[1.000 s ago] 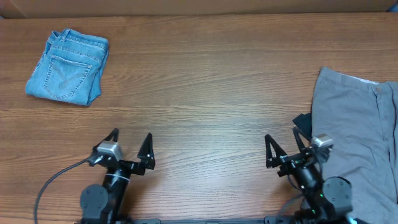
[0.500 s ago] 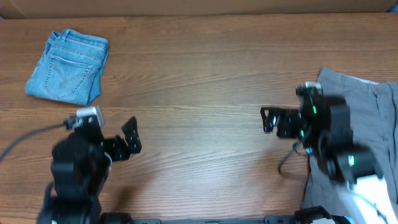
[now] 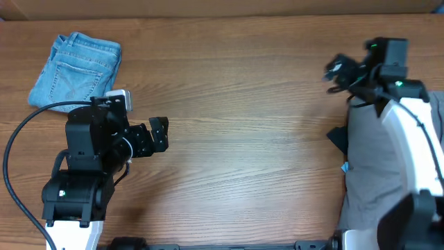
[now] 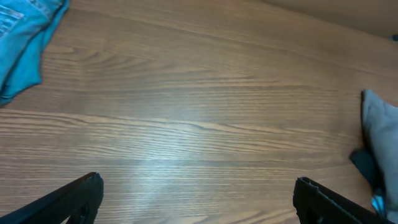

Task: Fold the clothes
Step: 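Reach the right gripper to the grey shorts waistband and grasp it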

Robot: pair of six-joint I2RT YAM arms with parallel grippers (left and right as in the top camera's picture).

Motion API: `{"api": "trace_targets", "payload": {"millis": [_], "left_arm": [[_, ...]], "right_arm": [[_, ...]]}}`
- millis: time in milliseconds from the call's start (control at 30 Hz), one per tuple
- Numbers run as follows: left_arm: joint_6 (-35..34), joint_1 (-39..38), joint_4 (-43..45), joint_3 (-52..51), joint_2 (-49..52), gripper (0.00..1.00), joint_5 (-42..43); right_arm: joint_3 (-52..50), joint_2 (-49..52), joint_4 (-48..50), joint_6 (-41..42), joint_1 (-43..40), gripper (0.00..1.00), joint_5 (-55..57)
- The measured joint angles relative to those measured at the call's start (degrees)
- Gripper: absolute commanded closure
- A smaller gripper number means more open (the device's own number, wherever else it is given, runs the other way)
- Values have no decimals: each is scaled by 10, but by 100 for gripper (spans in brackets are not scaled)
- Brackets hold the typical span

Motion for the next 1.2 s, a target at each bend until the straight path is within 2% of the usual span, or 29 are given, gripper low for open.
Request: {"api": "trace_targets", "payload": {"millis": [233, 333, 567, 833, 867, 900, 1067, 1200], "left_arm": [[0, 0, 3, 0, 0, 0, 12], [0, 0, 3, 0, 0, 0, 12], [0, 0, 1, 0, 1, 0, 12], [0, 0, -4, 0, 1, 0, 14], [0, 0, -4, 0, 1, 0, 14], [0, 0, -4, 0, 1, 0, 14], [0, 0, -12, 0, 1, 0, 16], [0, 0, -16, 0, 1, 0, 18]], "right_arm": [[2, 128, 95, 13, -94, 12, 14], [2, 174, 141, 9, -100, 12, 16], [2, 239, 175, -7, -91, 16, 54], [5, 257, 167, -21, -83, 44, 104], [6, 257, 164, -21, -81, 58, 110], [7, 258, 160, -24, -77, 61, 127], [9, 260, 134, -25, -62, 91, 189], [28, 260, 97, -18, -59, 96, 193]]}}
